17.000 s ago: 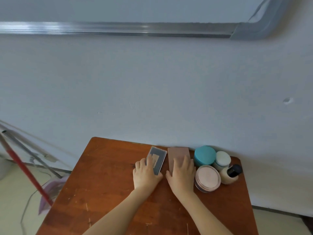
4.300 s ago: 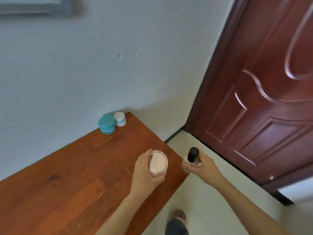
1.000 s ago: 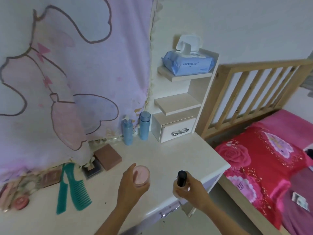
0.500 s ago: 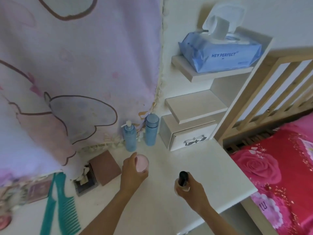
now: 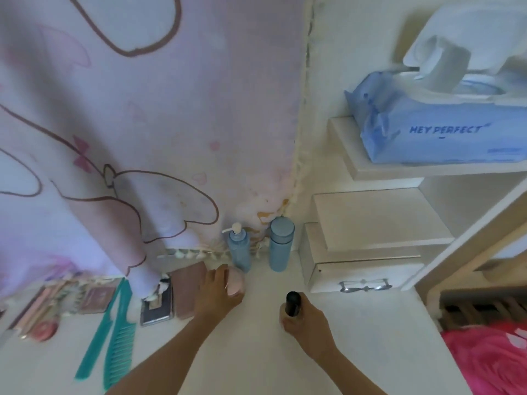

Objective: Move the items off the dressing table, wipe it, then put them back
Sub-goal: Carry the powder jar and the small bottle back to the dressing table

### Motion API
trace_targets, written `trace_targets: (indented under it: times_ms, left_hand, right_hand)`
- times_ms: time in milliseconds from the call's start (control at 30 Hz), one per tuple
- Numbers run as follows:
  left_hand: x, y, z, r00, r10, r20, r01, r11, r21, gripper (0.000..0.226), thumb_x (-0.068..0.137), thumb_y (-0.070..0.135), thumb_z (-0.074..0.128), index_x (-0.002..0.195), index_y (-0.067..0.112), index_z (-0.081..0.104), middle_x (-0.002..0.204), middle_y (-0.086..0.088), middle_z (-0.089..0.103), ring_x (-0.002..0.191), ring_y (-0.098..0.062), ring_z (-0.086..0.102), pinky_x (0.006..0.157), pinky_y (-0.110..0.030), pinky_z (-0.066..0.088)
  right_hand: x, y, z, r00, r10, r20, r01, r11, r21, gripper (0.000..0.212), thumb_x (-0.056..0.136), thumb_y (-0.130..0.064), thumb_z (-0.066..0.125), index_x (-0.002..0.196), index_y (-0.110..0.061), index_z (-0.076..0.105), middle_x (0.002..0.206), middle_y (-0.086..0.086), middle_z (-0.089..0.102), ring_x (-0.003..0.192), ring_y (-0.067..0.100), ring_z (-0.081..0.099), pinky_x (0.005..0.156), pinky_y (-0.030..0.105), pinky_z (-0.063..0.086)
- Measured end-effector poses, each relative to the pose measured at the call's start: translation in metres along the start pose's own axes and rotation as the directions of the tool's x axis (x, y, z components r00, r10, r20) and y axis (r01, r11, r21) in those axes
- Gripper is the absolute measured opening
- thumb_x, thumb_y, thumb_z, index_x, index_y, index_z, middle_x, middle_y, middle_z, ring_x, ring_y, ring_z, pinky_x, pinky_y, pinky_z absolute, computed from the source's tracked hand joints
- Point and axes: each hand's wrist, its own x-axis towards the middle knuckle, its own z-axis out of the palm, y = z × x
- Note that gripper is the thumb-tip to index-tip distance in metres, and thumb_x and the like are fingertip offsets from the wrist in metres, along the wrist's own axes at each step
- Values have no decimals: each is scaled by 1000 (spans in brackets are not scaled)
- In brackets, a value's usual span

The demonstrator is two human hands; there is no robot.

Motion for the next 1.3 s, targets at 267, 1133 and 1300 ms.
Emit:
trace_targets:
  times_ms: [267, 1133, 1300]
  left_hand:
    - [-21, -16, 5, 995, -36, -93, 53, 981, 187, 84, 77, 54, 60, 144, 24, 18, 151, -3, 20, 139, -21, 17, 110, -34, 20]
    - [-53, -37, -22, 961, 96, -259, -81, 994, 69, 59, 80, 23, 62, 132, 2, 42, 126, -16, 51, 118, -32, 46, 98, -34, 36]
    - [-48, -24, -26, 955, 99, -279, -101, 995, 6, 60, 82, 23, 59, 136, 7, 36, 132, -11, 46, 123, -29, 39, 101, -29, 28]
  right_hand:
    - [47, -12, 22, 995, -76, 64, 71, 995, 68, 21, 82, -24, 63, 81, -27, 42, 75, -5, 54, 73, 15, 53, 59, 15, 36]
    - [44, -22, 39, 989, -57, 133, 85, 973, -215, 53, 86, -20, 58, 133, -10, 36, 126, 15, 47, 108, 28, 54, 86, 30, 44]
    - [35, -45, 36, 950, -259, 174, 301, 908, -290, 38, 89, -23, 52, 126, -16, 46, 125, 4, 52, 111, 19, 51, 86, 25, 41]
